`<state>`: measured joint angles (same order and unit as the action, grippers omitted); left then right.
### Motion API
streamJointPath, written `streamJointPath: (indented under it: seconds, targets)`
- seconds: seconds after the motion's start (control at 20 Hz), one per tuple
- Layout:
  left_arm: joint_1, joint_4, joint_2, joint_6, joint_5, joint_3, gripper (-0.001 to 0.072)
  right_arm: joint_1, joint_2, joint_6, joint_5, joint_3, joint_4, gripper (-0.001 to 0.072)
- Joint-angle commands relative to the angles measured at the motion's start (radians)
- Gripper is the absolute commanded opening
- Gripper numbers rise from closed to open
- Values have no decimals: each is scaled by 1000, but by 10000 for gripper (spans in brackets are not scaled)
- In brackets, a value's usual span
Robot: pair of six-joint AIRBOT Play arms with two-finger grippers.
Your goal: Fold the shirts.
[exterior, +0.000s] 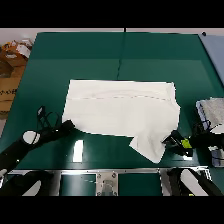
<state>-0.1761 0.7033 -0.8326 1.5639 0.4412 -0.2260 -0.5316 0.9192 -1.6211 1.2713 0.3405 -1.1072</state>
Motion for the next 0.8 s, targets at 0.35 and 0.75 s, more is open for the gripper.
streamJointPath:
  seconds: [0.35, 0.75]
  targets:
    - [66, 278, 3, 32, 393, -135, 20, 0, -20, 89, 51, 61, 20, 16]
    - [104, 550, 3, 61, 797, -396, 21, 0, -207, -63, 261, 188, -242, 17]
